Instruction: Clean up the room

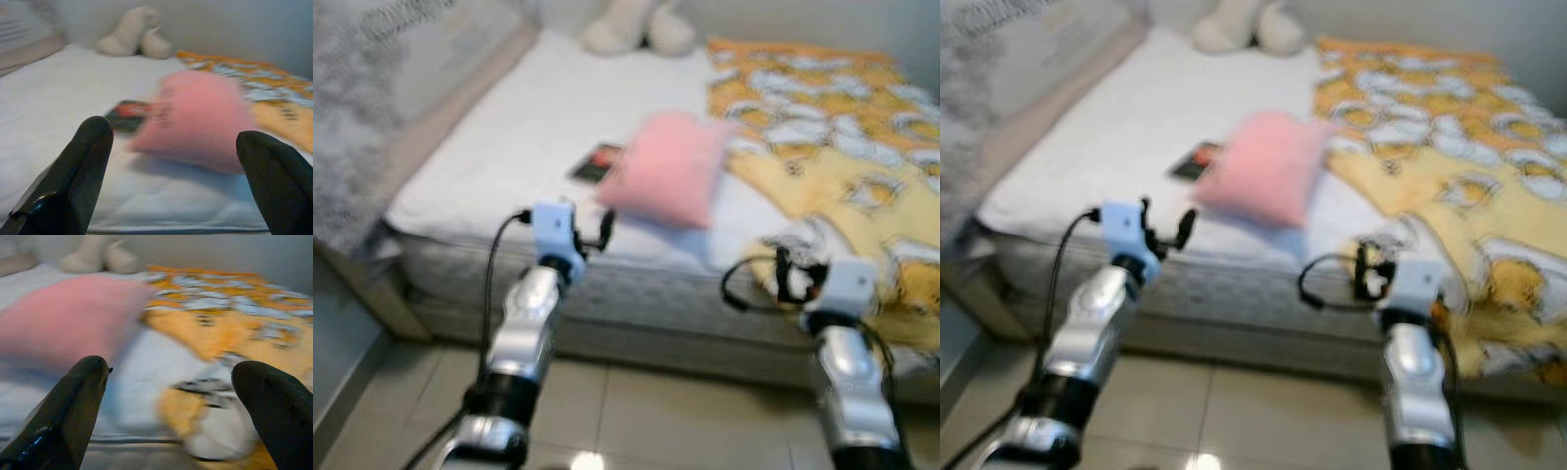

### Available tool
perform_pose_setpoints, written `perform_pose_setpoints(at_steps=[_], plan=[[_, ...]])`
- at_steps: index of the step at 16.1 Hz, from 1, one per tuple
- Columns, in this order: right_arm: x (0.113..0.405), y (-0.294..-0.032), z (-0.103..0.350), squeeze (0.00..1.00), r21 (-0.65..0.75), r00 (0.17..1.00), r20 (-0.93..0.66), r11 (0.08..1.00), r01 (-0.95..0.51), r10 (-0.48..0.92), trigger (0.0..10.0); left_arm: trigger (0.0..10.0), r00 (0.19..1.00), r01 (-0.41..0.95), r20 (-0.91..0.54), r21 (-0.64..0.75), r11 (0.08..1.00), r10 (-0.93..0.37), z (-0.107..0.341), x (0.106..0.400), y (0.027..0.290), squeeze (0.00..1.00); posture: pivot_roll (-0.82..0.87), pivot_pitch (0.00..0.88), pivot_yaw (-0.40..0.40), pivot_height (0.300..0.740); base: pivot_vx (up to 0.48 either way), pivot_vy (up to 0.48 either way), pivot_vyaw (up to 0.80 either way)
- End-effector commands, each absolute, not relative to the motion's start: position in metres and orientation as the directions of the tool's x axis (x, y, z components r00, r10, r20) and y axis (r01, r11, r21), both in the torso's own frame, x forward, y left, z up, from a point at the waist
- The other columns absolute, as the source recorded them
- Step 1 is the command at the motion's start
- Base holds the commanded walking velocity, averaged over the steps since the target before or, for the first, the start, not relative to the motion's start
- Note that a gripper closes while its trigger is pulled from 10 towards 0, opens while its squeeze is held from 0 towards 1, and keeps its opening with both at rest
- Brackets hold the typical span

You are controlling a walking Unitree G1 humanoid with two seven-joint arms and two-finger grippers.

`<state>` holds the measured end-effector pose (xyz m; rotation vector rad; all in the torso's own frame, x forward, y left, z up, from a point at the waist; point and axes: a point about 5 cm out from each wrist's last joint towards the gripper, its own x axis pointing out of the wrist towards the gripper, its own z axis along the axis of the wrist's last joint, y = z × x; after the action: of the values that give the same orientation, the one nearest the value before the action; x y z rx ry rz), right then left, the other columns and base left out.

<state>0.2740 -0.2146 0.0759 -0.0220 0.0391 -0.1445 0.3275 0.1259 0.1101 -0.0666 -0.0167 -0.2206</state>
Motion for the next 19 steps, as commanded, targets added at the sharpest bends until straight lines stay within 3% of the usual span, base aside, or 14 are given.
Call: perform_pose_setpoints(at_steps=[1, 6, 10, 13, 19], plan=[[0.278, -0.215, 0.081, 0.0, -0.021, 0.99, -0.016, 0.99, 0.138, -0.139, 10.0, 10.0, 0.978, 0.208, 0.011, -0.068, 0.976, -0.207, 0.108, 0.328, 0.127, 0.0, 0.05, 0.0, -0.033, 0.74, 0.349, 0.33, 0.0], [0.278, -0.214, 0.081, 0.0, -0.023, 0.991, -0.021, 0.991, 0.13, -0.131, 10.0, 10.0, 0.976, 0.217, 0.008, -0.03, 0.976, -0.217, 0.108, 0.329, 0.126, 0.0, 0.05, 0.0, -0.032, 0.74, 0.416, 0.175, 0.0], [0.28, -0.214, 0.081, 0.0, -0.033, 0.993, -0.016, 0.992, 0.12, -0.12, 10.0, 10.0, 0.974, 0.225, 0.016, -0.021, 0.974, -0.225, 0.108, 0.328, 0.122, 0.0, 0.05, 0.0, -0.032, 0.74, 0.48, 0.0, -0.6], [0.28, -0.214, 0.082, 0.0, -0.038, 0.993, -0.015, 0.993, 0.115, -0.116, 10.0, 10.0, 0.973, 0.232, 0.009, 0.003, 0.973, -0.232, 0.108, 0.329, 0.117, 0.0, 0.05, 0.0, -0.034, 0.74, 0.0, 0.0, 0.0], [0.279, -0.213, 0.084, 0.0, -0.042, 0.994, -0.009, 0.994, 0.105, -0.106, 10.0, 10.0, 0.975, 0.224, 0.016, -0.009, 0.975, -0.223, 0.108, 0.329, 0.115, 0.0, 0.04, 0.0, -0.037, 0.74, 0.313, -0.359, 0.0]])
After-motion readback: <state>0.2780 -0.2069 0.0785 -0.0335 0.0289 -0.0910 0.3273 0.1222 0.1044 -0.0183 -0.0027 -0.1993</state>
